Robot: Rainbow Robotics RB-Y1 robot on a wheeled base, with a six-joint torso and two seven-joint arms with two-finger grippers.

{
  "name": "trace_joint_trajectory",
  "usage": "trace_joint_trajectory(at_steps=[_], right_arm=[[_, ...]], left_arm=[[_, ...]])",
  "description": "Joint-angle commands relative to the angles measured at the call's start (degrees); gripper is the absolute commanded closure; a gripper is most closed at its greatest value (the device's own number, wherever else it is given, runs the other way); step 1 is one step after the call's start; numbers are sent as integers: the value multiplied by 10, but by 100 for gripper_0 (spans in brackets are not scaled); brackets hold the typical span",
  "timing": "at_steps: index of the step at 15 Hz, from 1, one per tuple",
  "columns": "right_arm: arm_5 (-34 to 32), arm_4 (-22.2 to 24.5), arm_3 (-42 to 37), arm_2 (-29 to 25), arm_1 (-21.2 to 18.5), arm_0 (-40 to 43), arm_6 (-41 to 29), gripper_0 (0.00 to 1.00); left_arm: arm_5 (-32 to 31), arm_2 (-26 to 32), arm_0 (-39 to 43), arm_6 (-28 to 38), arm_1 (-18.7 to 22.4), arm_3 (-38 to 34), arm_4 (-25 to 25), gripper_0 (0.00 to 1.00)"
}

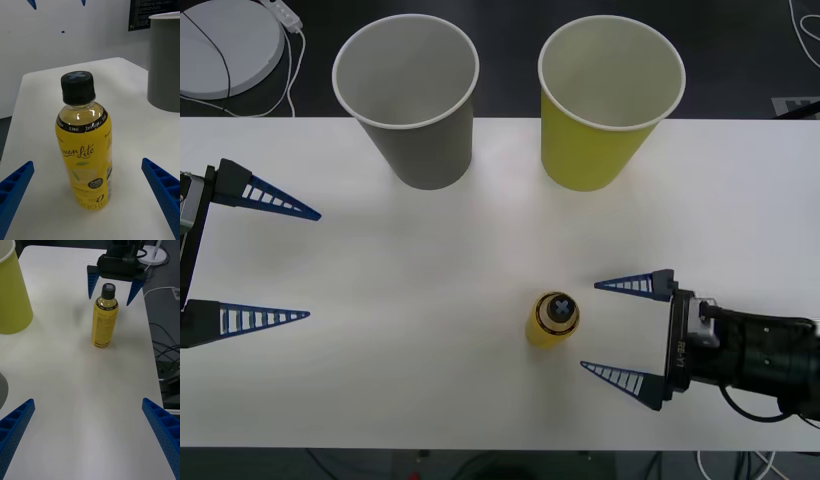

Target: Put the can into the green bin and the plastic bottle into the gray bin

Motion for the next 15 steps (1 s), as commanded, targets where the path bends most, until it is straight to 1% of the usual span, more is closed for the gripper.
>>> trace_joint_trajectory(at_steps=[1, 6, 11, 15], right_arm=[[13, 5, 1, 14, 8, -12, 1, 0], [50, 0, 0, 65, 15, -43, -1, 0], [64, 0, 0, 88, 26, -62, -5, 0], [78, 0, 1, 106, 28, -76, -10, 0]], left_arm=[[0, 0, 0, 0, 0, 0, 0, 0], [0, 0, 0, 0, 0, 0, 0, 0], [0, 0, 0, 0, 0, 0, 0, 0], [0, 0, 0, 0, 0, 0, 0, 0]])
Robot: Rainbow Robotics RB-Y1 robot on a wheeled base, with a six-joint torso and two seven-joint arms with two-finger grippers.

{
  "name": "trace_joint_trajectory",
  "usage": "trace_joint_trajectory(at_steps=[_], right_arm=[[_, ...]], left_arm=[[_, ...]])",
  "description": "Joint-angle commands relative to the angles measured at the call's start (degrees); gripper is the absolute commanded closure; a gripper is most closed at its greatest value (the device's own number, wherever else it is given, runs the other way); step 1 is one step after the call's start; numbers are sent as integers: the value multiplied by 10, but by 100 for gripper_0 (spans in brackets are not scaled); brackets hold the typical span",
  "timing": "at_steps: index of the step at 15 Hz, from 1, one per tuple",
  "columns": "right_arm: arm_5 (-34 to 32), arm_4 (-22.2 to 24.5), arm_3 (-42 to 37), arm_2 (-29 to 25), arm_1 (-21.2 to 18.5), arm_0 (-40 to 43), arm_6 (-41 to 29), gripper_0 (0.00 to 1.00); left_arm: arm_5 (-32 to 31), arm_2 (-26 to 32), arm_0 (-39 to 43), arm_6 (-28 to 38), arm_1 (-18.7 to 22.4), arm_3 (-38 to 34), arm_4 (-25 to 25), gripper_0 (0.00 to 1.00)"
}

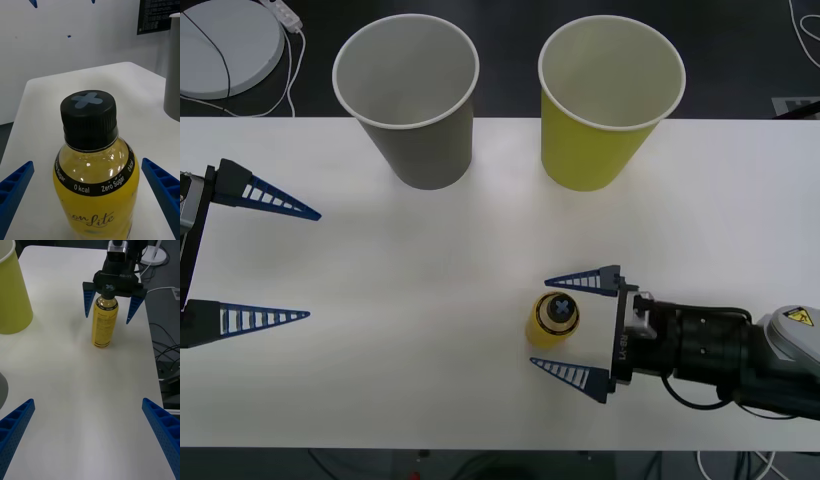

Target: Put the can into the green bin and the plastic bottle into the gray bin

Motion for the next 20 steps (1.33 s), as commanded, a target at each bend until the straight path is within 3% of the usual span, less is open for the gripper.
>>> trace_joint_trajectory(at_steps=[1, 6, 7, 8, 9, 20], right_arm=[[5, 0, 0, 6, 2, -6, -3, 0], [8, -1, 0, 9, 3, -9, -7, 0], [8, -1, 0, 9, 3, -9, -7, 22], [8, -4, 1, 9, 3, -9, -8, 74], [8, -7, 1, 9, 3, -8, -8, 100], [-12, -51, 1, 8, -19, -5, -8, 100]], left_arm=[[0, 0, 0, 0, 0, 0, 0, 0], [0, 0, 0, 0, 0, 0, 0, 0], [0, 0, 0, 0, 0, 0, 0, 0], [0, 0, 0, 0, 0, 0, 0, 0], [0, 0, 0, 0, 0, 0, 0, 0], [0, 0, 0, 0, 0, 0, 0, 0]])
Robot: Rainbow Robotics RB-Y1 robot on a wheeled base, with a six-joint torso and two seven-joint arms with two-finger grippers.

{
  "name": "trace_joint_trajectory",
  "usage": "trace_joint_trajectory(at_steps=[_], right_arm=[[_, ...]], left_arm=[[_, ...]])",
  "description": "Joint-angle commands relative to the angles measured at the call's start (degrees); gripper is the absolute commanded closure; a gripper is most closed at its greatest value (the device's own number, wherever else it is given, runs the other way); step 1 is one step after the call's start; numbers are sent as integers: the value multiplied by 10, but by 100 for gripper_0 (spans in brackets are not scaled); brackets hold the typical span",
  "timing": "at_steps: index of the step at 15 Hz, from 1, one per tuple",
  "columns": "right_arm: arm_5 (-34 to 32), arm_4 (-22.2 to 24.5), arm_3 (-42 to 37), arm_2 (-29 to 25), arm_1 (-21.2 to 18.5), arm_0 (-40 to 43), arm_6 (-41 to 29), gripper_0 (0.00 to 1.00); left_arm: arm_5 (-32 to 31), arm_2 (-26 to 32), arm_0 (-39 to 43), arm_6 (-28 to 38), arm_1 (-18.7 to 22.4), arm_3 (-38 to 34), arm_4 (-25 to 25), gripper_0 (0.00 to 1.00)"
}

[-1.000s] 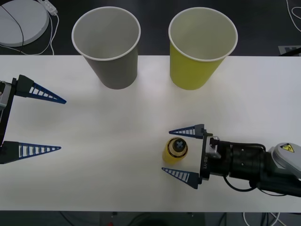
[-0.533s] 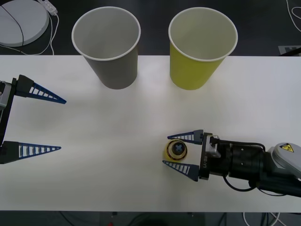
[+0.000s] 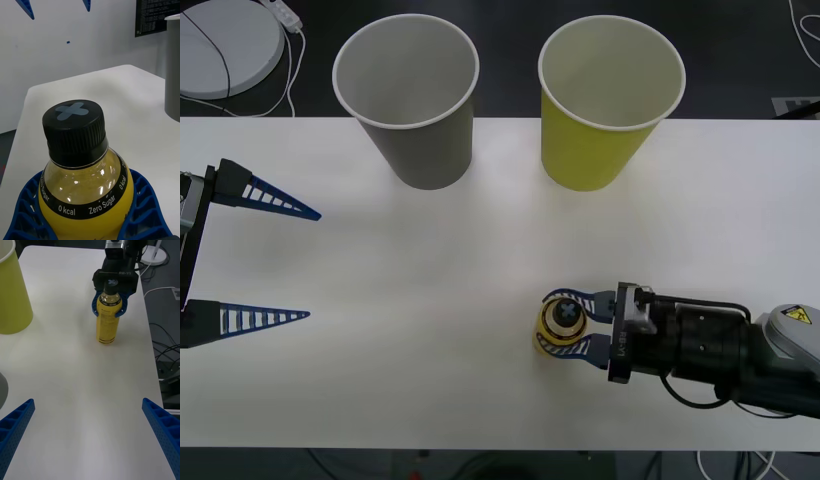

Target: Put the can into the green bin and the plastic bottle into the gray bin

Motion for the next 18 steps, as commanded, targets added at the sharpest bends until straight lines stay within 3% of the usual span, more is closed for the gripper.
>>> trace_joint_trajectory(at_steps=[1, 7, 18], right_arm=[[-11, -23, 0, -1, -14, -1, 1, 100], [-9, -65, -25, -6, -47, 0, -1, 100], [17, -78, -109, -109, -105, 70, -60, 100]], left_arm=[[0, 0, 0, 0, 0, 0, 0, 0], [0, 0, 0, 0, 0, 0, 0, 0], [0, 0, 0, 0, 0, 0, 0, 0]])
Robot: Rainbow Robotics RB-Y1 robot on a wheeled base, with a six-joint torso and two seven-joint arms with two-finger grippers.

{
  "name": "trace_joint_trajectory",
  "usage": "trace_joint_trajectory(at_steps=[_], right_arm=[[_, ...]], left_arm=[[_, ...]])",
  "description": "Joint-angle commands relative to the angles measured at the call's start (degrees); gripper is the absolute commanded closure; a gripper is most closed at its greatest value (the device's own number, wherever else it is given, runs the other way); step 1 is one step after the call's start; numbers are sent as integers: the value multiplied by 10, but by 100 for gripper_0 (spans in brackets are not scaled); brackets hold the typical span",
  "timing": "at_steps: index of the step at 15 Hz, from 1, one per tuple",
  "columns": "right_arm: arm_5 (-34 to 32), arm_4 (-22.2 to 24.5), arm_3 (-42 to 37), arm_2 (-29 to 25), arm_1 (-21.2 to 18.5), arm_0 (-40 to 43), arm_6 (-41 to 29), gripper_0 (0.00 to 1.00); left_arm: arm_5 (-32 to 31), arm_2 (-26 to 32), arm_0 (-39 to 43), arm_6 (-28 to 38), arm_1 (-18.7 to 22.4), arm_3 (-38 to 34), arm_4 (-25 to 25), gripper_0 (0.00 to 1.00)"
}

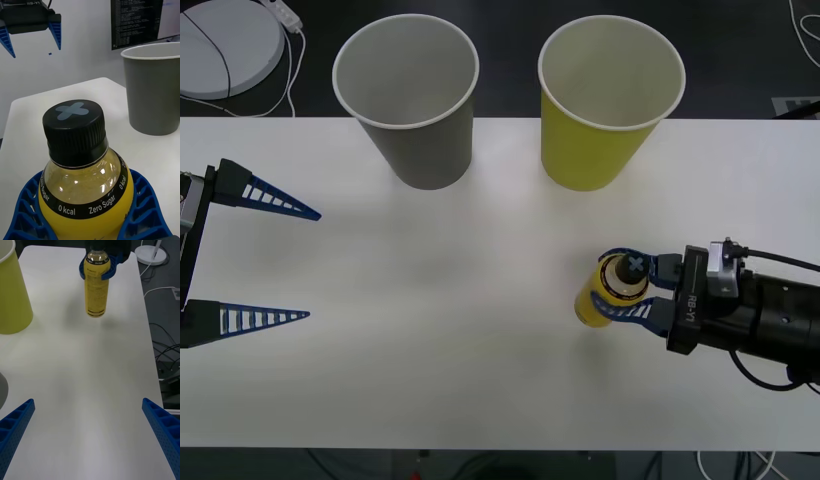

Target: Put the can into the green bin and the plastic bottle into the gray bin

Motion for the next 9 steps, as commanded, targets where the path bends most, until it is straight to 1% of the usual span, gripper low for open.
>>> trace_joint_trajectory(at_steps=[1, 4, 5, 9], right_arm=[[6, 0, -22, -17, -10, 15, -35, 100], [20, 1, -59, -47, -19, 48, -54, 100], [25, 15, -75, -60, -26, 57, -85, 100], [35, 77, -130, -121, -26, 86, -187, 100]], left_arm=[[0, 0, 0, 0, 0, 0, 0, 0], [0, 0, 0, 0, 0, 0, 0, 0], [0, 0, 0, 0, 0, 0, 0, 0], [0, 0, 0, 0, 0, 0, 0, 0]])
